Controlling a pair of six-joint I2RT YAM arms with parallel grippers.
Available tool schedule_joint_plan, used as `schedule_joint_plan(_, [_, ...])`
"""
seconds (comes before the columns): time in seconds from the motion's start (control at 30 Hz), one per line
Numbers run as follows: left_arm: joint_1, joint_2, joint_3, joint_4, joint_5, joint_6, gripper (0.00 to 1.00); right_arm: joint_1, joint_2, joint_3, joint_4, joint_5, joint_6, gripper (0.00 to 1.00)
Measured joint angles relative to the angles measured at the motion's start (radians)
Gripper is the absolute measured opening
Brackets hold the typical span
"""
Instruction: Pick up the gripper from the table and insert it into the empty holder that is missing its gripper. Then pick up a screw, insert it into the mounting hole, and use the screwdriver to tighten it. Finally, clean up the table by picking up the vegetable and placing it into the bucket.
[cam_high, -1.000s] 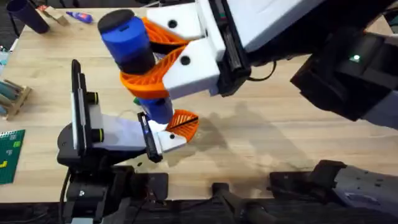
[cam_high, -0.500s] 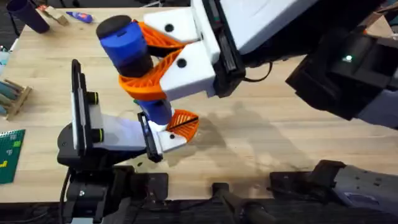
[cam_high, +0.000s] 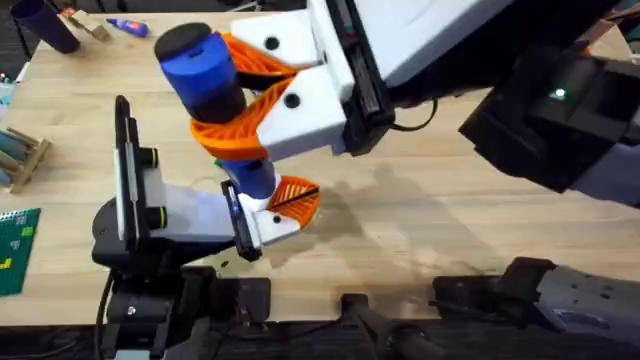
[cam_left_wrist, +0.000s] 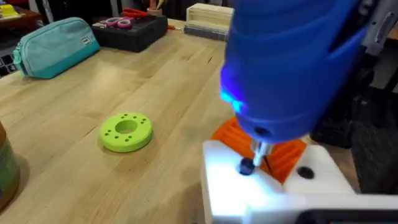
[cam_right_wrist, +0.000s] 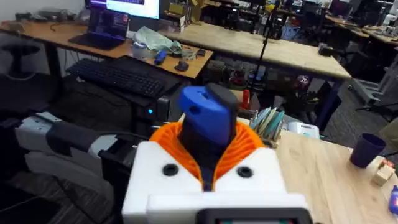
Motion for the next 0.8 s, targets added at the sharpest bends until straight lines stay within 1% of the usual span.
schedule_joint_plan(0.8, [0.0, 0.0, 0.0, 0.0, 0.0, 0.0, 0.009, -0.008, 0.0, 0.0, -0.001, 0.0, -0.011, 0.048])
